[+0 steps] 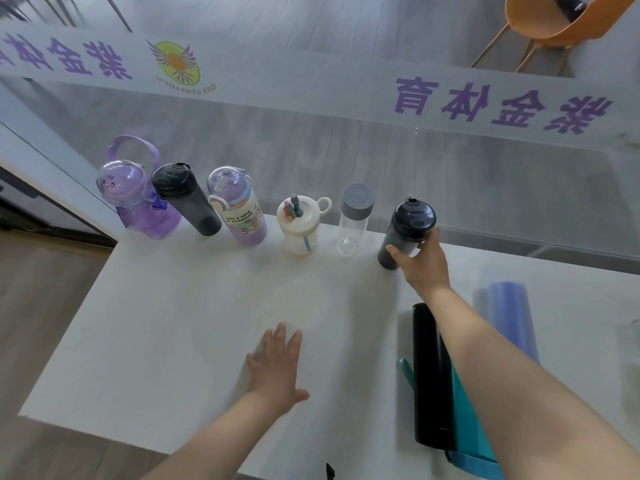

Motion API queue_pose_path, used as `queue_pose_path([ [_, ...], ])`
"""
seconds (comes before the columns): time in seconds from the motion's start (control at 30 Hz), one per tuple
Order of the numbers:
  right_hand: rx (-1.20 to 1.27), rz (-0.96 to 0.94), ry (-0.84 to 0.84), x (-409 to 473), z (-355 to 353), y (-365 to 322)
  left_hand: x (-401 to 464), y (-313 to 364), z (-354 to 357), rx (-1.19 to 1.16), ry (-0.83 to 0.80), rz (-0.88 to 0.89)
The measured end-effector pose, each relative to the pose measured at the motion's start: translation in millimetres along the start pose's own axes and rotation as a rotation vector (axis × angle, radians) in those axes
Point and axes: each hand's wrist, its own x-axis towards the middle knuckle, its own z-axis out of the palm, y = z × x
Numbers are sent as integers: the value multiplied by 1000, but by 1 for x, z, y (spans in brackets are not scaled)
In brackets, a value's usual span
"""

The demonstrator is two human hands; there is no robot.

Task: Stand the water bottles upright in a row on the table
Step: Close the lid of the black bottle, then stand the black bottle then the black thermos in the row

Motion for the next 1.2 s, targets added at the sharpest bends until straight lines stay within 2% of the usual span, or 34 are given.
queue_pose_path([
  [0.33, 55, 11, -12, -3, 3, -4, 0, -1, 0, -33, -7, 6],
  [0.5, 87, 46, -69, -15, -4, 6, 1, -7, 5, -91, 65, 24],
  [0.63, 6, 63, -111, -40, -21, 23, 1, -6, 4, -83, 154, 51],
  [0.87, -183, 7, -218, -112, -60, 63, -3, 17, 1, -167, 177, 155],
  [1.07, -161, 34, -248, -180, -76, 82, -18, 62, 6, -294, 173, 331],
  [1.2, -172, 58, -284, -206, -76, 90, -30, 97, 8, -540, 75, 383],
])
